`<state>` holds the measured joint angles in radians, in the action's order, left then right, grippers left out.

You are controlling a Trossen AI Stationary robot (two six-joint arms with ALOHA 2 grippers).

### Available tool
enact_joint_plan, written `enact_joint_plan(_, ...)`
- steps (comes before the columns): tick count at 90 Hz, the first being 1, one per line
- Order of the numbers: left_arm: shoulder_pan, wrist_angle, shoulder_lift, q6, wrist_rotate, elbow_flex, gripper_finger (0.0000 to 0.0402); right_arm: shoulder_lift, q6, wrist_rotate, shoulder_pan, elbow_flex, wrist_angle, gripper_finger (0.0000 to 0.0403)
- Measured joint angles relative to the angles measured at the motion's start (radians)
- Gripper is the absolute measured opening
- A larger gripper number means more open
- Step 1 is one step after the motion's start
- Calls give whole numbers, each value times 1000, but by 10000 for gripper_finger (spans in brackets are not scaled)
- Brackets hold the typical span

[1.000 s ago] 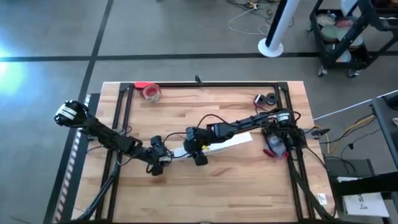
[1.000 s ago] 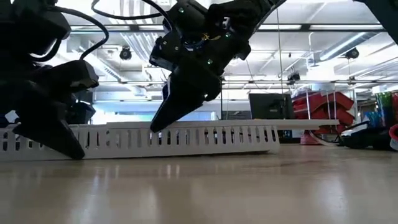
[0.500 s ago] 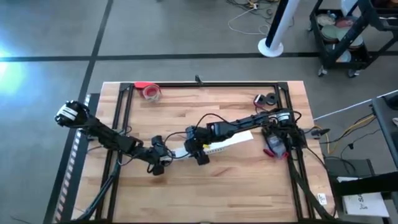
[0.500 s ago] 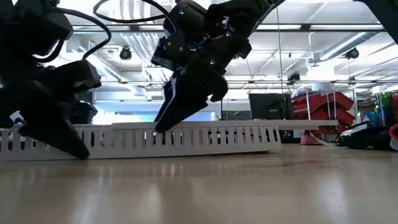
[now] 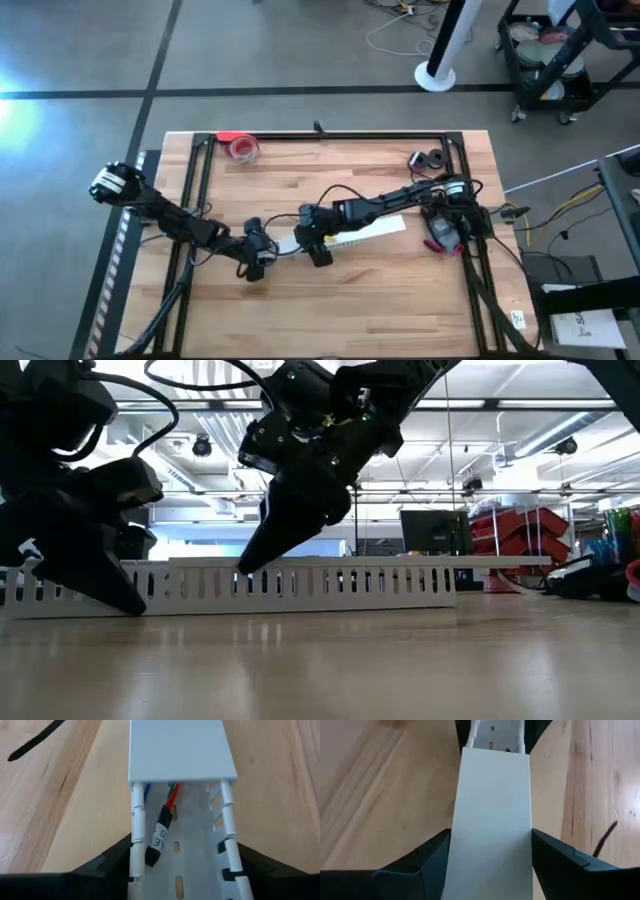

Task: Ziptie cables
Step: Close the white cable duct

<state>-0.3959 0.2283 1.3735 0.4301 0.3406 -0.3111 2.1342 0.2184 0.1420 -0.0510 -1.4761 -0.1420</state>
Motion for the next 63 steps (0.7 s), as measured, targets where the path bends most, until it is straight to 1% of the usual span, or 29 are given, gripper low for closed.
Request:
enact_joint_plan(10, 2, 5, 0, -10, 2, 0, 222, 0, -21, 2, 0, 2, 17, 223)
enact_joint_plan(23, 25, 28, 1, -36, -6, 1, 221, 2, -1, 30, -1, 4, 55, 227)
enact_joint_plan(37, 43, 52, 3, -97, 4, -14, 218, 13, -44, -4, -5, 3, 144, 223)
enact_joint_plan(49, 64, 43, 3, -153, 1, -31, 224, 19, -73, -6, -5, 3, 180, 225)
enact_joint_plan(63, 87, 50, 5, -205, 5, -60, 219, 18, -106, -26, -4, 2, 222, 223)
